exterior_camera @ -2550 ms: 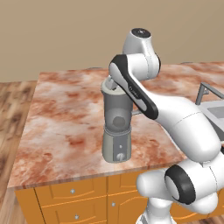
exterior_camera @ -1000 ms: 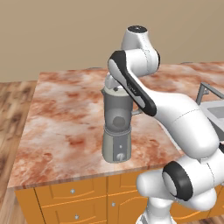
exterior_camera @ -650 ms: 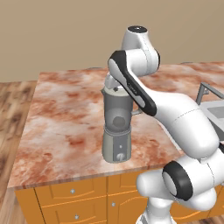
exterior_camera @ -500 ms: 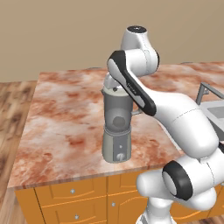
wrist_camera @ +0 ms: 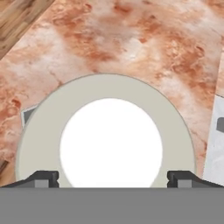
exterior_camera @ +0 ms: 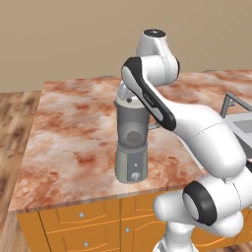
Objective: Open the blender lid, put the tangerine in the blender, close the lid, and start the blender.
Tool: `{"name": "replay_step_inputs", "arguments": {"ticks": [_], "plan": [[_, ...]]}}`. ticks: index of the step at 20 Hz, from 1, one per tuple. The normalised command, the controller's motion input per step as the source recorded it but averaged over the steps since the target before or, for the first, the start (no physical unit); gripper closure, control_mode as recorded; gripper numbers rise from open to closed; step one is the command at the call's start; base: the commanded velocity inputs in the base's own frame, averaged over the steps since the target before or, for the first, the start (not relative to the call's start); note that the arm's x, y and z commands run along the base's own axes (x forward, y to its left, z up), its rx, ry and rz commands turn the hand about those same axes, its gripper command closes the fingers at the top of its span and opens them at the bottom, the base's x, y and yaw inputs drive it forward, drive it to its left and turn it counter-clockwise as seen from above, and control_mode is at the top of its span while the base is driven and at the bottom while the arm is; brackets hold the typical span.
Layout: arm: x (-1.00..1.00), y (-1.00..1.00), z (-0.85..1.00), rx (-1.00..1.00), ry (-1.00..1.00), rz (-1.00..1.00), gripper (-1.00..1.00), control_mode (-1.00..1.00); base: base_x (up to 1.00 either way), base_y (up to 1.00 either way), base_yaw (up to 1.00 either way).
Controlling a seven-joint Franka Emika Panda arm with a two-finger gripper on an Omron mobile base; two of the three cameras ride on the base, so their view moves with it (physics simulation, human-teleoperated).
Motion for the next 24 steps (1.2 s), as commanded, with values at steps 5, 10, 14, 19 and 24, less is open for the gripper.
{"name": "replay_step_inputs", "arguments": {"ticks": [5, 10, 14, 19, 24], "plan": [[0.00, 0.00, 0.00, 0.00, -0.07, 0.01, -1.00, -1.00, 0.00, 0.00, 0.00], [0.00, 0.00, 0.10, 0.00, -0.12, 0.00, -1.00, -1.00, 0.00, 0.00, 0.00], [-0.06, 0.00, 0.26, 0.00, -0.16, 0.00, -1.00, -1.00, 0.00, 0.00, 0.00], [-0.54, 0.00, 0.51, 0.00, -0.18, -0.04, -1.00, -1.00, 0.00, 0.00, 0.00], [-0.86, 0.00, 0.06, 0.00, -0.12, -0.18, -1.00, -1.00, 0.00, 0.00, 0.00]]}}
